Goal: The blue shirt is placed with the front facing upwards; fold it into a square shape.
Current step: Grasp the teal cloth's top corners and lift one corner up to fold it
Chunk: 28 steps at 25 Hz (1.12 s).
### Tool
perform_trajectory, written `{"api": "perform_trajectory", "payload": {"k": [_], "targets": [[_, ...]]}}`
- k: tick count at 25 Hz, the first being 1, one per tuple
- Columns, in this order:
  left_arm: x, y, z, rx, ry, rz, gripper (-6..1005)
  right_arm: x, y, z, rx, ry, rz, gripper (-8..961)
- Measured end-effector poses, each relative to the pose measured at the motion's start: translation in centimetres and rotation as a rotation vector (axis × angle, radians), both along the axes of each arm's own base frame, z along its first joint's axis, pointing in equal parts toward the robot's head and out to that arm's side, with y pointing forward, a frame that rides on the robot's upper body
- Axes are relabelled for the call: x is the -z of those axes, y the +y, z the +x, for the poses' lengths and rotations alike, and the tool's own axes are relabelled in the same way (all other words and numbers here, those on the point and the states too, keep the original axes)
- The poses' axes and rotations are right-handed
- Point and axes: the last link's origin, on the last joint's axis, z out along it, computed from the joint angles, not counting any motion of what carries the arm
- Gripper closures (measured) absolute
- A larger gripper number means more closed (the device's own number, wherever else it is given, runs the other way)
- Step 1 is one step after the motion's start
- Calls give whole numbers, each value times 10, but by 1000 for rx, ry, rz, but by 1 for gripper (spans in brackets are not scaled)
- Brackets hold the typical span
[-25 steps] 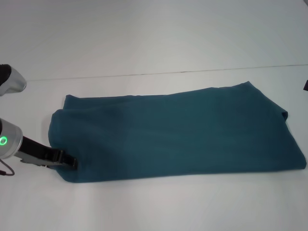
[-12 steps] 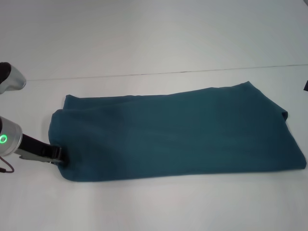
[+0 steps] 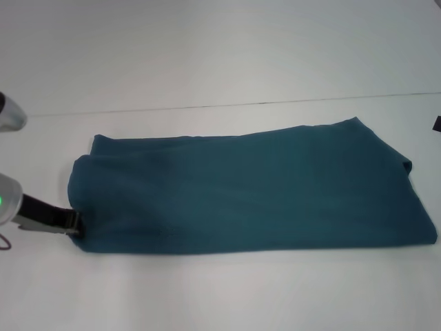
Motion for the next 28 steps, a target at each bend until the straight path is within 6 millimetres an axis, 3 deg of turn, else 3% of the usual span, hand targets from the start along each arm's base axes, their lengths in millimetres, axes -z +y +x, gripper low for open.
{"api": "perform_trajectory", "payload": {"k": [19,28], "targets": [[-48,-31,-45,-69,-85,128,967,15,7,-5,-14,15,-16,53],[-50,-41,-44,-21,-203,130,967,25,11,-6,-27,9,-22,53]]}}
